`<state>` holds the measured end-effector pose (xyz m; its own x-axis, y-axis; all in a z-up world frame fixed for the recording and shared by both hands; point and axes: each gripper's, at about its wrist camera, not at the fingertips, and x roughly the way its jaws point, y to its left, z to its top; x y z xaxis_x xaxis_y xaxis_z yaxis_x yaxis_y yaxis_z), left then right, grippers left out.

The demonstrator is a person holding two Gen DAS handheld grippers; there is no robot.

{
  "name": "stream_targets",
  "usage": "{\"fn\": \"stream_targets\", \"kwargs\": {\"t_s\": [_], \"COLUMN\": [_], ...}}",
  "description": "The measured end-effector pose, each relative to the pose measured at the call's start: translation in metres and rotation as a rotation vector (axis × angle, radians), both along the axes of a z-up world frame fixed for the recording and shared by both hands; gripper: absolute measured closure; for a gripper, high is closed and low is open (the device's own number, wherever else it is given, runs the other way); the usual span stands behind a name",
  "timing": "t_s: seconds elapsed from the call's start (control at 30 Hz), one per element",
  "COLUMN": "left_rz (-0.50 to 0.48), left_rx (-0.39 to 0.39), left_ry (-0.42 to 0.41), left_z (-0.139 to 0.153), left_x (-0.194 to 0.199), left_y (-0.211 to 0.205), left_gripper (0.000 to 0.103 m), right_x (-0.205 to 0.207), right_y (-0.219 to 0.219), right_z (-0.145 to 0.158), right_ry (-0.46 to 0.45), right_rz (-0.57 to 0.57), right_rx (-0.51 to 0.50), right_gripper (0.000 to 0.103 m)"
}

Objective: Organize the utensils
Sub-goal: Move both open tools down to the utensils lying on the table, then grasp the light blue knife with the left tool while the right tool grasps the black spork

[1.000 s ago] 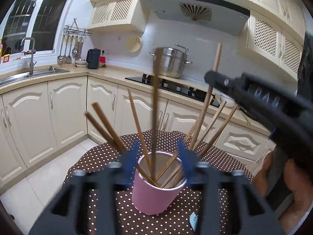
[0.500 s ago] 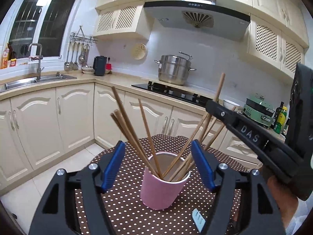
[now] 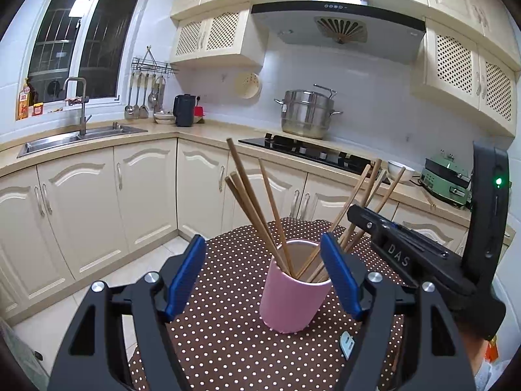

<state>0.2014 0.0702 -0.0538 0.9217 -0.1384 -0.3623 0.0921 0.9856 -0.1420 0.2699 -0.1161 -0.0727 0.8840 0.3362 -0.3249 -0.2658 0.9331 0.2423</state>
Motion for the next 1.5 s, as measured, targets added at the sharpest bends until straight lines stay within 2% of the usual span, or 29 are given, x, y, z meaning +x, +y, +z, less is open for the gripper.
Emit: {"fn": "stream_targets", "kwargs": {"t_s": [0.17,0.2,0.23,0.27,0.3,0.8,0.93,1.1,1.2,1.3,1.43,1.5], "left_rz": [0.001,0.001,0.002,0.003,0.004,-0.005,-0.001,0.006,-0.022,-0.100,-0.297,-0.307], "left_rx": [-0.008,-0.006,-0.003,0.000,0.002,0.027,0.055,0.098,0.103,0.104,0.143,0.181], "left_ry": [0.003,0.002,0.002,0.001,0.001,-0.051,-0.065,-0.075,-0.074,-0.029,0.131,0.183], "left_z": [0.002,0.002,0.002,0.003,0.003,0.025,0.030,0.031,0.028,0.021,0.004,-0.004], "left_x": [-0.006,-0.008,-0.009,-0.010,-0.011,-0.043,-0.054,-0.065,-0.072,-0.071,-0.058,-0.049], "left_y": [0.003,0.003,0.002,0.002,0.001,-0.014,-0.024,-0.037,-0.046,-0.059,-0.087,-0.098], "left_gripper": [0.029,0.029,0.029,0.029,0.029,0.027,0.027,0.027,0.027,0.027,0.027,0.027], "right_x": [-0.007,-0.008,-0.010,-0.013,-0.015,-0.052,-0.065,-0.081,-0.087,-0.094,-0.095,-0.094], "right_y": [-0.002,-0.003,-0.003,-0.005,-0.006,-0.027,-0.037,-0.054,-0.066,-0.081,-0.106,-0.115], "right_z": [0.002,0.002,0.003,0.004,0.004,0.026,0.027,0.020,0.010,0.000,-0.019,-0.028], "right_ry": [0.011,0.012,0.009,0.004,-0.003,-0.052,-0.053,-0.034,0.012,0.052,0.161,0.208], "right_rz": [-0.010,-0.014,-0.019,-0.025,-0.029,-0.053,-0.064,-0.086,-0.096,-0.122,-0.171,-0.190], "right_rx": [0.006,0.005,0.006,0.011,0.016,0.043,0.055,0.065,0.041,0.040,0.032,0.036], "right_gripper": [0.093,0.083,0.064,0.052,0.046,0.041,0.040,0.036,0.035,0.035,0.033,0.033]}}
